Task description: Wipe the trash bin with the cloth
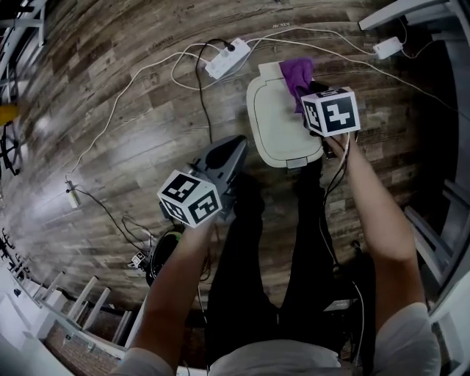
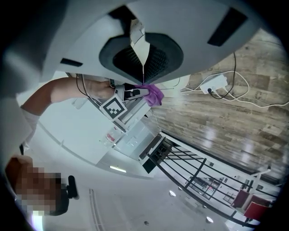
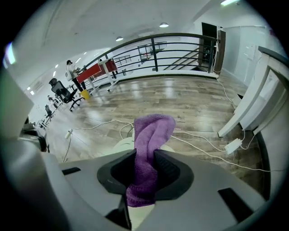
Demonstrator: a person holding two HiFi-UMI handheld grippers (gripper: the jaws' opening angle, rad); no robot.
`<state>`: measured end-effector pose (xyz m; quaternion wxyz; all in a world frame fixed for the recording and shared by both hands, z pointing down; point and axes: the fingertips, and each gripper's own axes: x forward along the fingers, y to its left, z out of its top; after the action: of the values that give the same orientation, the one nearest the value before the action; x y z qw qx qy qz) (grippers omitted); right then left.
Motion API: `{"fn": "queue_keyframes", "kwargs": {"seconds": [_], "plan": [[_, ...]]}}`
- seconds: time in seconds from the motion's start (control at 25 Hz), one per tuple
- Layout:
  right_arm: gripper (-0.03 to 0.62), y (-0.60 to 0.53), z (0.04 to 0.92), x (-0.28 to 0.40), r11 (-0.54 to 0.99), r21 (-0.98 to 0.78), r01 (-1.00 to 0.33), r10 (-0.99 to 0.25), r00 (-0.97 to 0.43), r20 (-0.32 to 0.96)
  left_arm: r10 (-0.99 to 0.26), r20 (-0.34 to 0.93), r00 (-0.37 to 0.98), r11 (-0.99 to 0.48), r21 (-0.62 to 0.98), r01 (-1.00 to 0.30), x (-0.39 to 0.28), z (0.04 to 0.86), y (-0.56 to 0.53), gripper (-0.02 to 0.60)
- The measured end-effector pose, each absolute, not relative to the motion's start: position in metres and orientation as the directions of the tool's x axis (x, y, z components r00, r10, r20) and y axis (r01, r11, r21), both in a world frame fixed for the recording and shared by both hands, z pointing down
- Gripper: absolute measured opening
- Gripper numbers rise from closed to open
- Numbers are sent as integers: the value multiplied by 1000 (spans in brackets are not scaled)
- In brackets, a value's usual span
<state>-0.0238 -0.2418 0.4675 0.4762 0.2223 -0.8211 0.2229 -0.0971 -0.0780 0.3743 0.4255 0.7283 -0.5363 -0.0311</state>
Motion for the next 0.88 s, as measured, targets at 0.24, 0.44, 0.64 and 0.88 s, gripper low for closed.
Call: {"fn": "queue_keyframes", "kwargs": {"seconds": [0.24,0.44,0.64,0.88], "plan": [[106,-176,467,-84,820,-235,-522,-72,-502,862,-803,418,424,-63,649,-759,-117,367,-43,11],[106,-122,477,-134,845,-323,-426,45,-546,836,-820,431,377,-4,653,-757,-135,373,-23,11],[106,-107,506,-141,860,-310,-406,76,-499,863,-820,436,371,18,667,-745,-130,383,-14,9],[106,-127,522,-106,851,-268,-452,41,-451,892,-811,435,391,12,681,-732,-113,394,-21,11]]}}
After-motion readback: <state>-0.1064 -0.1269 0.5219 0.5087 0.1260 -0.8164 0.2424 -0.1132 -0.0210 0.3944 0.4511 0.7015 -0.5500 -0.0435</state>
